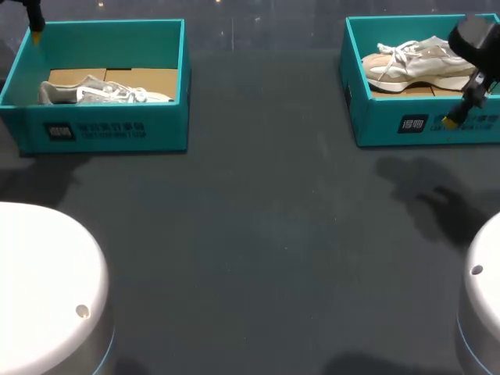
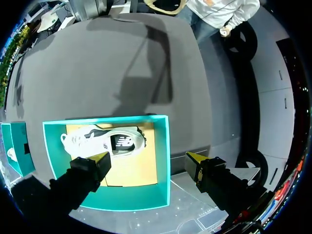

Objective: Take the shoe out of the shoebox, open the shoe tongue, remove and reinsert the insole, then place the shoe into the shoebox

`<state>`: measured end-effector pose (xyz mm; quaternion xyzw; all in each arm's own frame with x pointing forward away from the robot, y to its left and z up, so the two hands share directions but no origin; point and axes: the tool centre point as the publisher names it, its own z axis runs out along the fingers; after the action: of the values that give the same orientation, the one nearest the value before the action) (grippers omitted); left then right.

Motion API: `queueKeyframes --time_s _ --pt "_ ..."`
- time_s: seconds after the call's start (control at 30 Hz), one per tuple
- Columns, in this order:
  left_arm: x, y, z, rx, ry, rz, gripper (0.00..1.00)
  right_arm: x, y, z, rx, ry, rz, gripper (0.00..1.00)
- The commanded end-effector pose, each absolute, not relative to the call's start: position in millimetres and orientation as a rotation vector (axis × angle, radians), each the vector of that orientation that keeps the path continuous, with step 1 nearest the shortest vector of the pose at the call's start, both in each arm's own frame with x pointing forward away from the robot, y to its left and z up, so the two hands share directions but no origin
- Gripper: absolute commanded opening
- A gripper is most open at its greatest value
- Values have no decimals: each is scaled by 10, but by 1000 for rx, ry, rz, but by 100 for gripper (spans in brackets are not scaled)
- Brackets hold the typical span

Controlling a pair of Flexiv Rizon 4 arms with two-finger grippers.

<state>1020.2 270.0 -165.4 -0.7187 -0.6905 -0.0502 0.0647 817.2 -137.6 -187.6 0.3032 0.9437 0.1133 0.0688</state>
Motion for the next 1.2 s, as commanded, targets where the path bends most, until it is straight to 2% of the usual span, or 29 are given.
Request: queueKeyframes --time_s 0.03,0.27,0.53,0.97,1.2 --pt "10205 2705 -1652 -2170 -2081 -152 100 8183 -1379 -1885 913 2844 340 100" --pt "10205 2705 -1652 -2170 -2081 -152 100 8244 -1475 -1860 1017 2782 324 100" --pt "10205 2705 -1652 -2170 -2081 -152 100 8908 -1815 -1827 1259 2688 94 100" --pt "10205 2705 -1652 -2170 -2081 -152 100 9792 -2317 -1690 1601 2592 87 100" --pt "10205 2705 -1652 -2170 -2081 -152 100 9792 -2317 -1690 1601 2592 87 100"
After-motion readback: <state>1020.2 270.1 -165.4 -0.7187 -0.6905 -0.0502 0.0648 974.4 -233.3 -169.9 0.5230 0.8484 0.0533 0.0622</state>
